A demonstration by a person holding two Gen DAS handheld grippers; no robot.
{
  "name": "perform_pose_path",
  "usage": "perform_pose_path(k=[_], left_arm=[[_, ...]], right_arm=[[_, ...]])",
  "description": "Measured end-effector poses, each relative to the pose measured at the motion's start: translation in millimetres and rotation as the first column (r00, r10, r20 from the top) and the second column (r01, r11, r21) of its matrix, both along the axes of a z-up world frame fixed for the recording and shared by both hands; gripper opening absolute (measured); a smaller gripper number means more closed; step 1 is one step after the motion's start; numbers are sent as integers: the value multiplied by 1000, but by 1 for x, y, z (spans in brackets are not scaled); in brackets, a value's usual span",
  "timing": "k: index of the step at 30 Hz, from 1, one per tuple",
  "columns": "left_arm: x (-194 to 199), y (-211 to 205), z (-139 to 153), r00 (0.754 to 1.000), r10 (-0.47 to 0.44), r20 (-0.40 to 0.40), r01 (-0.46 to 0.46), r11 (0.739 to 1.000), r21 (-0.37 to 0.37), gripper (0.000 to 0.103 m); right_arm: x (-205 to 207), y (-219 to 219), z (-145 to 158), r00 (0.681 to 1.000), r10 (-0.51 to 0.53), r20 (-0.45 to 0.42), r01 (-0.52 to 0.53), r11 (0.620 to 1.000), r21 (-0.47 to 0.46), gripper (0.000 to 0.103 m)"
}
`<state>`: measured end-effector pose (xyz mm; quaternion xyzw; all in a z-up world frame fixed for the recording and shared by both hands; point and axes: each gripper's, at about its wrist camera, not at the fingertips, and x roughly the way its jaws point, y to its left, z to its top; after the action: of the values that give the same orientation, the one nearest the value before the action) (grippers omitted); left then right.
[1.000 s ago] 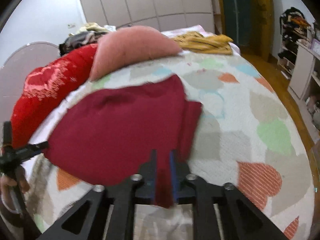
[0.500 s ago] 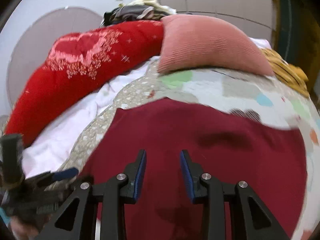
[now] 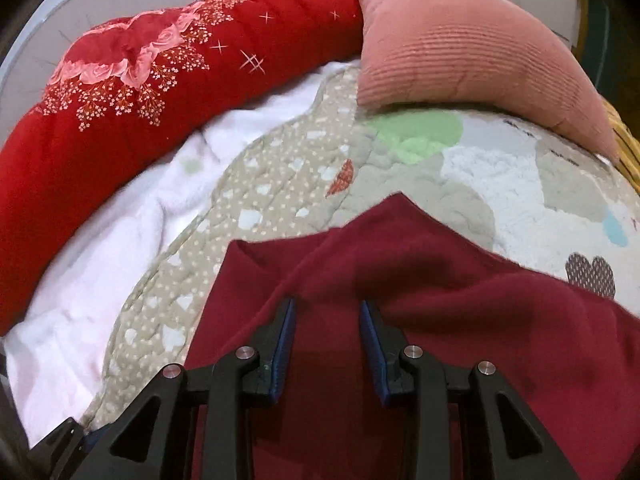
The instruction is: Fold small clothes
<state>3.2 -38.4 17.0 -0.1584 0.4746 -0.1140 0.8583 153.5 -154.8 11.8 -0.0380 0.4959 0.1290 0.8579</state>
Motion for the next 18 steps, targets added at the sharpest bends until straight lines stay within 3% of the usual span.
perform_pose_path(k=[5,6,7,10,18], left_arm=[[-2,-1,0,1000,-5,7,5,1000,10,77],[-2,-1,0,1000,-6,6,6,1000,9,77],[-2,0,-1,1000,-6,5,6,1000,4,77],[-2,0,0,1000,-8,2,8,1000,-5,77],[-2,0,0,1000,-11,5,11,1000,-3,77]], right_arm=[[-4,-7,17,1000,-17,-20,18,999,43,33],[-6,-11,22,999,-28,-24,29,997,69,37],[-9,-13,24,999,-38,-25,40,995,92,47],[-10,-17,28,997,-59,-39,64,988,139,60],[4,9,7,998,-18,-55,20,1000,24,60]])
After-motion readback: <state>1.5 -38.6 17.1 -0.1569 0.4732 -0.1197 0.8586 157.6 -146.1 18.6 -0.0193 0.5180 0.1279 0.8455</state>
